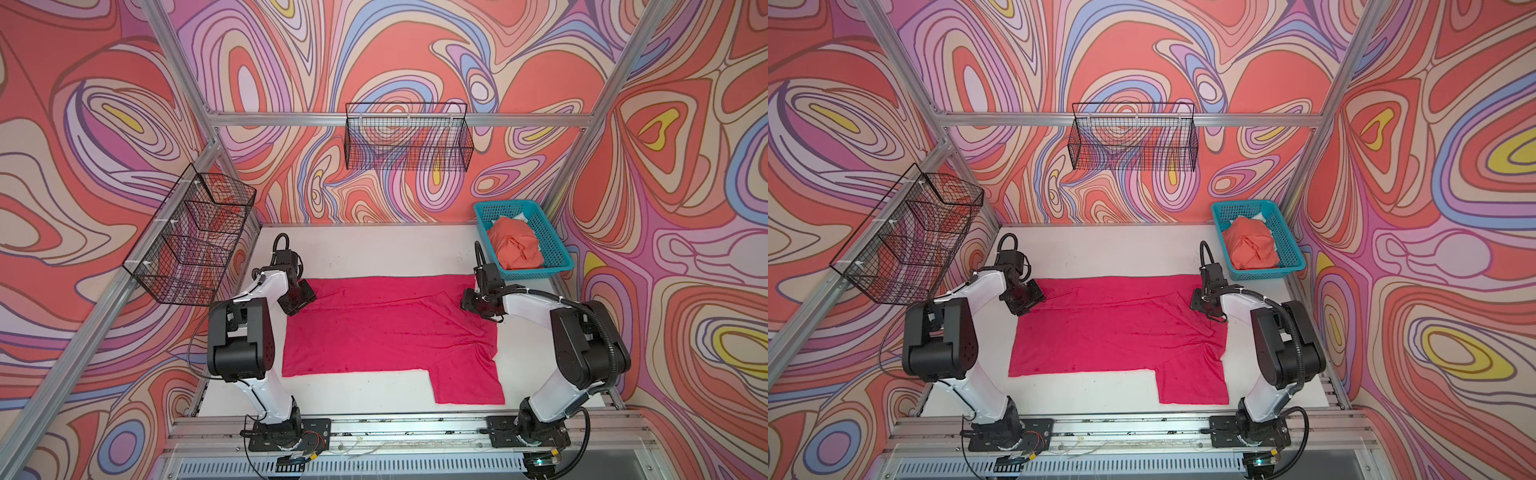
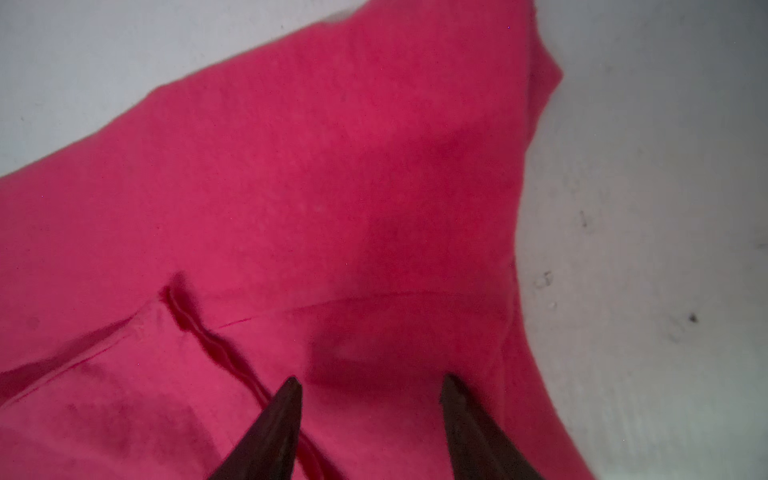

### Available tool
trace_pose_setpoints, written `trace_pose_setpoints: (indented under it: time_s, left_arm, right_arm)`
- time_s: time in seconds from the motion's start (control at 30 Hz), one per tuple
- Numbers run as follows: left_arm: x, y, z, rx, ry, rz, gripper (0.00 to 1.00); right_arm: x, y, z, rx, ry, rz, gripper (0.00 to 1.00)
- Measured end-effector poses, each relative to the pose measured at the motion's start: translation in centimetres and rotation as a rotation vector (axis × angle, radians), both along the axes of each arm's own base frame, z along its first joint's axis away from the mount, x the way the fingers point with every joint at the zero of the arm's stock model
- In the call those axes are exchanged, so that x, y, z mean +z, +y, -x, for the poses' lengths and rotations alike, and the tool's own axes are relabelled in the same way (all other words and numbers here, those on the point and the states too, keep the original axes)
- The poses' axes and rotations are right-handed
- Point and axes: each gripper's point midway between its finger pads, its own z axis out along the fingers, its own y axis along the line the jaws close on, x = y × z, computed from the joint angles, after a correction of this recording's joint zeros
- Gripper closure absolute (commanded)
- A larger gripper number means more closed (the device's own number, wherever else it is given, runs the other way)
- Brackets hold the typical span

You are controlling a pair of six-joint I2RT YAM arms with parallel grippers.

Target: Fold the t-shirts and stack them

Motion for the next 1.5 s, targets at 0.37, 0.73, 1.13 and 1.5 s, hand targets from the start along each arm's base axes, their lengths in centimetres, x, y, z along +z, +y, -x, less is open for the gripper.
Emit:
trace_pose_setpoints:
  time_s: [0.37,0.73,1.13,1.5]
  left_arm:
    - [2.9,-2.4,-6.4,-0.067,-0.177,0.122,0.57]
    - [-2.5,-3.6,-7.0,-0.066,-0.09,0.176,0.6]
    - [-3.2,0.1,-6.4,-0.01,-0.039,0.07,0.61]
    - [-3.2,0.1,-6.5,-0.017,-0.039,0.059,0.6]
  right_arm:
    - [4.4,0.2,-3.2,-0.002,-0.061,-0.007,0.45]
    - [0.4,1.0,-7.7,-0.001,-0.048,0.004,0.49]
    - [-0.1,-0.9,-9.1,-0.004,-0.051,0.089,0.5]
    - [0.4,0.7,-8.6,0.06,-0.053,0.086,0.41]
